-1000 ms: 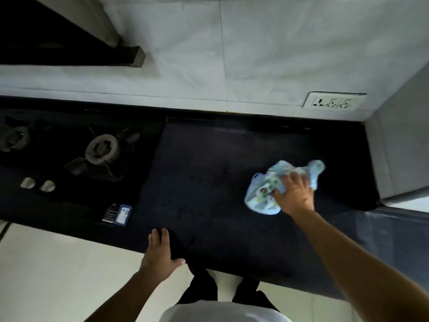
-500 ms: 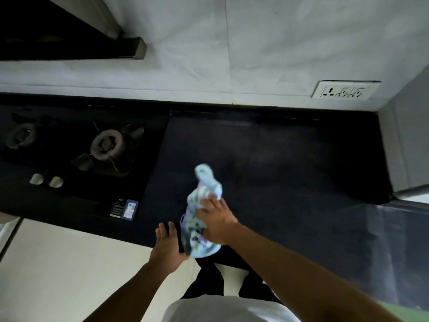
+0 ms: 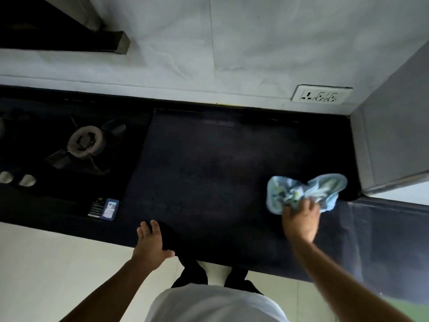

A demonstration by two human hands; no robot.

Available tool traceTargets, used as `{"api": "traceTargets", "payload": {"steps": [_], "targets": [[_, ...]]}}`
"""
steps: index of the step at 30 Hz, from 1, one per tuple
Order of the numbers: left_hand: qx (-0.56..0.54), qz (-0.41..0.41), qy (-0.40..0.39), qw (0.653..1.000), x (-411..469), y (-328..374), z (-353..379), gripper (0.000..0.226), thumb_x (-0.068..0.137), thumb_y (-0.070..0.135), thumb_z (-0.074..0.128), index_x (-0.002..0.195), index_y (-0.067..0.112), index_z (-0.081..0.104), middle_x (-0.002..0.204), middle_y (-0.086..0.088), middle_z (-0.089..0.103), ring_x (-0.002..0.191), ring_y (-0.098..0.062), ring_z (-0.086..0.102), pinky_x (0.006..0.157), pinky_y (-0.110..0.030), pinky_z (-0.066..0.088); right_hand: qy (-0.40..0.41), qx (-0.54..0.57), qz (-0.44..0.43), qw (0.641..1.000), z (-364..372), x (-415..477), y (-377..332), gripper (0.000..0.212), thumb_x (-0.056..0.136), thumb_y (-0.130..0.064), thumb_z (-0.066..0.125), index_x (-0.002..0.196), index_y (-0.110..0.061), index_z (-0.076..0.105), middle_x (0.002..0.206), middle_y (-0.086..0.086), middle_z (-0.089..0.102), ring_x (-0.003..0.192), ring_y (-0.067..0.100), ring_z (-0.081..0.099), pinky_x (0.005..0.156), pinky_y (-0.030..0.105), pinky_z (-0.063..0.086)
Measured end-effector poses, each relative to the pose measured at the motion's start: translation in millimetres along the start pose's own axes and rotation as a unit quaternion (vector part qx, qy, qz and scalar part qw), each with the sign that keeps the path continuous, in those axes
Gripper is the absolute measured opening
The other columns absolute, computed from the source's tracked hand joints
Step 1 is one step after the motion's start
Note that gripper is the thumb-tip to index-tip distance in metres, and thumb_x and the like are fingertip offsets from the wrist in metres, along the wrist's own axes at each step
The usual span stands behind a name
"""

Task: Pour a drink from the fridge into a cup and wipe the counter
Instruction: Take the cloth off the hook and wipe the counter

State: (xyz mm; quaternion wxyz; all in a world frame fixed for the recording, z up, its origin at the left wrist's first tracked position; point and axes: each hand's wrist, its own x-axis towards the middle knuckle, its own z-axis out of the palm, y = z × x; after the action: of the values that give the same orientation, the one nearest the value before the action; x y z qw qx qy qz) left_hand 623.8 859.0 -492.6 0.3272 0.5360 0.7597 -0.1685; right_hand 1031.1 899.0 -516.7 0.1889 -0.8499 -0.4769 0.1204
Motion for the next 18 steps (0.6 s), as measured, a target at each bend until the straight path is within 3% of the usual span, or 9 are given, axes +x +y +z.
{"api": "traceTargets", "payload": {"steps": [3,4,6,7,8,10,14,16,18], "targets": [[0.007,-0.005,0.001,1.0,0,3,-2,0.124,0.08,0.046,0.079,0.156,0.0,-0.008,0.161,-0.032,-0.011,0.151,-0.048,-0.007,0.12,-0.049,0.025,-0.094,0.027,-0.165,0.981,26,-75,-51,0.044,0.071,-0.028,0.066,0.106,-0.001,0.06,0.11,0.027,0.056,0.103,0.047,0.054,0.09,0.054,0.049],[0.01,-0.006,0.001,1.0,-1,4,-3,0.124,0.08,0.046,0.079,0.156,0.0,-0.008,0.161,-0.032,-0.01,0.151,-0.048,-0.006,0.12,-0.049,0.026,-0.169,0.028,-0.263,0.95,35,-96,-66,0.049,0.068,-0.026,0.071,0.111,-0.003,0.061,0.116,0.024,0.058,0.111,0.045,0.054,0.095,0.055,0.048],[0.014,-0.008,0.003,1.0,-2,6,-3,0.125,0.079,0.047,0.08,0.156,-0.001,-0.007,0.161,-0.032,-0.007,0.151,-0.048,-0.003,0.119,-0.048,0.026,-0.282,0.007,-0.48,0.83,50,-116,-80,0.06,0.063,-0.029,0.074,0.118,-0.01,0.06,0.128,0.017,0.058,0.125,0.04,0.051,0.104,0.054,0.045],[0.015,-0.007,0.004,1.0,-2,5,-3,0.126,0.078,0.047,0.08,0.156,0.0,-0.006,0.161,-0.032,-0.006,0.151,-0.048,-0.002,0.119,-0.048,0.027,-0.312,-0.004,-0.539,0.782,51,-110,-83,0.064,0.062,-0.033,0.075,0.122,-0.014,0.057,0.134,0.014,0.056,0.13,0.038,0.048,0.108,0.051,0.042],[0.015,-0.008,0.007,1.0,-2,3,-3,0.127,0.077,0.048,0.081,0.156,0.0,-0.005,0.16,-0.032,-0.005,0.151,-0.048,-0.001,0.118,-0.048,0.028,-0.331,-0.012,-0.551,0.766,48,-96,-83,0.068,0.063,-0.034,0.075,0.125,-0.016,0.056,0.139,0.012,0.054,0.133,0.034,0.047,0.109,0.048,0.04],[0.017,-0.005,0.01,1.0,-1,2,-3,0.128,0.075,0.049,0.082,0.156,0.0,-0.005,0.16,-0.031,-0.005,0.151,-0.047,-0.001,0.117,-0.048,0.03,-0.337,-0.004,-0.498,0.799,28,-64,-70,0.064,0.065,-0.032,0.074,0.126,-0.023,0.059,0.14,0.008,0.056,0.131,0.029,0.051,0.108,0.042,0.043],[0.022,-0.002,0.007,1.0,0,1,-1,0.126,0.078,0.049,0.08,0.156,0.0,-0.007,0.161,-0.03,-0.009,0.152,-0.046,-0.005,0.118,-0.048,0.03,-0.185,0.054,-0.195,0.962,-22,4,2,0.047,0.072,-0.04,0.059,0.117,-0.028,0.064,0.119,-0.005,0.066,0.108,0.019,0.063,0.089,0.034,0.054],[0.024,-0.001,0.007,1.0,0,2,-1,0.125,0.079,0.048,0.079,0.155,-0.001,-0.007,0.161,-0.031,-0.008,0.151,-0.047,-0.005,0.118,-0.049,0.029,-0.081,-0.012,-0.078,0.994,-33,12,36,0.048,0.072,-0.036,0.062,0.113,-0.012,0.063,0.116,0.015,0.063,0.104,0.039,0.059,0.083,0.048,0.053],[0.027,-0.006,0.005,1.0,1,2,-1,0.125,0.079,0.048,0.079,0.155,-0.002,-0.007,0.161,-0.032,-0.009,0.151,-0.048,-0.005,0.119,-0.049,0.028,-0.067,-0.055,0.031,0.996,-31,-6,44,0.047,0.071,-0.029,0.076,0.109,-0.006,0.061,0.114,0.025,0.057,0.106,0.044,0.051,0.084,0.054,0.048]]}}
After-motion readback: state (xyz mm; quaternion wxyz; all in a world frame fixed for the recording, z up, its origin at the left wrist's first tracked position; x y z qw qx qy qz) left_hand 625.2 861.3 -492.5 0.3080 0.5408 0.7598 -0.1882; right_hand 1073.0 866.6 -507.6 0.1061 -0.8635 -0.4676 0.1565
